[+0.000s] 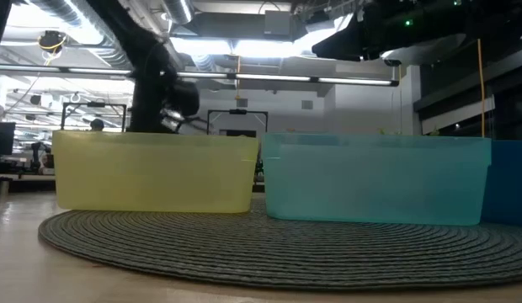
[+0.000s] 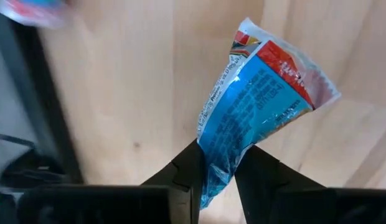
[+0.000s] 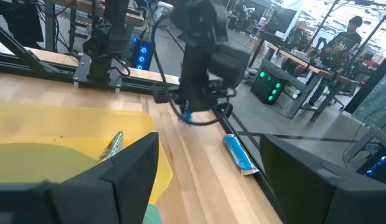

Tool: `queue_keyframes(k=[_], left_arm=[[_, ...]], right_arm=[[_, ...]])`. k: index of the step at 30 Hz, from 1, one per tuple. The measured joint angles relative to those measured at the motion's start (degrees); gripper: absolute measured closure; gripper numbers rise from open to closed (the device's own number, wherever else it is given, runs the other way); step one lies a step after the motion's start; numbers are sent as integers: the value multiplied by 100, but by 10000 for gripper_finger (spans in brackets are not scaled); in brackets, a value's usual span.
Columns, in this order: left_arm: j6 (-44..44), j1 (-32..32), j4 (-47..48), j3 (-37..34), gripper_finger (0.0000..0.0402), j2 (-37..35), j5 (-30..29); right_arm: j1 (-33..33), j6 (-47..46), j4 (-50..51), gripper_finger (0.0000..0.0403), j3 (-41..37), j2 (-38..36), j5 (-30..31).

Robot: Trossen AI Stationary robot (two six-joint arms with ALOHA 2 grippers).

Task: Pick and place Granola Bars by type
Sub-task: Put the red granola bar into the green bin

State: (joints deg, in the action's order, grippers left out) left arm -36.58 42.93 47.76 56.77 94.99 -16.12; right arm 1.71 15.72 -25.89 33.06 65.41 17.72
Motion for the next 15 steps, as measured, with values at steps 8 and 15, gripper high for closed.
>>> queue_keyframes(k=[8, 15], left_arm=[[158, -462, 166, 934, 338, -785, 415], [745, -993, -573, 1216, 339, -1948, 1911]], right_arm=[[0, 0, 40, 123, -1, 0, 2], [-1, 40, 111, 123, 0, 0, 2]])
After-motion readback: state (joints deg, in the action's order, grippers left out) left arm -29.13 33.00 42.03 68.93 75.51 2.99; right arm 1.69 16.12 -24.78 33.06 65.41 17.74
